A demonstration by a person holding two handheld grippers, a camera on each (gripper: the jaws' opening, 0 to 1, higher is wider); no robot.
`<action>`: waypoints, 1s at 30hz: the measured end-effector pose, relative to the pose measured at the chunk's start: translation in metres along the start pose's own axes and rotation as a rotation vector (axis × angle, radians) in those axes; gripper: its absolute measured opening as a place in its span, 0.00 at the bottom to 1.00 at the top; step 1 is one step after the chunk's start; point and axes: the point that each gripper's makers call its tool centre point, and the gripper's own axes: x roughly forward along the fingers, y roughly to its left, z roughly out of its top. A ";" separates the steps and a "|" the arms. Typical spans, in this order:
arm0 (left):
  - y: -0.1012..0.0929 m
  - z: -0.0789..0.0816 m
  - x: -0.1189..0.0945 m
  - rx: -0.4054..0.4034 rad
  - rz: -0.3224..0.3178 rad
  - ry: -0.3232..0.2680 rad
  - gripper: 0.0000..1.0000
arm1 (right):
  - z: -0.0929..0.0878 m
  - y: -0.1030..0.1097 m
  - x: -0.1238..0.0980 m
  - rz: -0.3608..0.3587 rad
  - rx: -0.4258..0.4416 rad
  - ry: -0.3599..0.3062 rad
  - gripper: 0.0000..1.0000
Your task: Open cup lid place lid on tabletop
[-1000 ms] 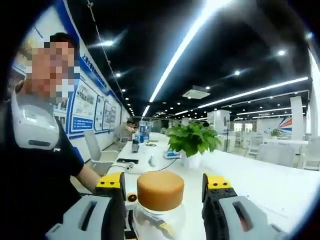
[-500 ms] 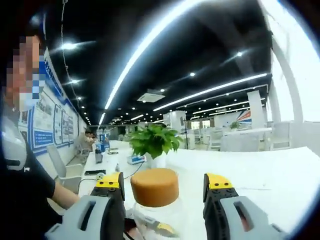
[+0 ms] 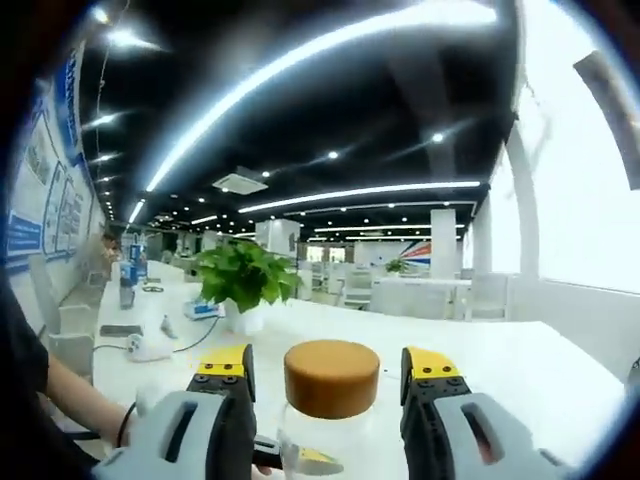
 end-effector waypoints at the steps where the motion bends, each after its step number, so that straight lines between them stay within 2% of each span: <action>1: 0.000 0.000 0.000 0.000 0.000 0.000 0.36 | 0.000 -0.002 0.000 -0.020 -0.005 0.001 0.49; 3: 0.000 0.000 0.000 0.000 0.000 0.000 0.36 | -0.002 -0.005 0.000 -0.077 0.042 -0.009 0.48; 5: 0.000 0.000 0.000 0.000 0.000 0.000 0.36 | -0.001 -0.008 -0.002 -0.115 0.035 -0.013 0.48; 8: 0.000 0.000 0.000 -0.001 0.000 0.000 0.36 | 0.004 -0.011 -0.005 -0.179 -0.019 -0.022 0.48; 14: 0.000 0.000 0.000 -0.001 -0.001 0.000 0.36 | -0.003 0.000 -0.001 -0.178 0.008 0.008 0.42; 18: 0.000 0.000 0.000 -0.002 -0.002 0.001 0.36 | -0.004 -0.004 -0.002 -0.200 0.006 0.005 0.40; 22: 0.000 0.000 0.000 -0.002 -0.002 0.000 0.36 | -0.006 -0.006 -0.002 -0.208 0.012 0.009 0.31; 30: -0.001 0.000 0.000 -0.003 -0.002 0.001 0.36 | -0.006 -0.007 -0.004 -0.184 0.012 -0.016 0.31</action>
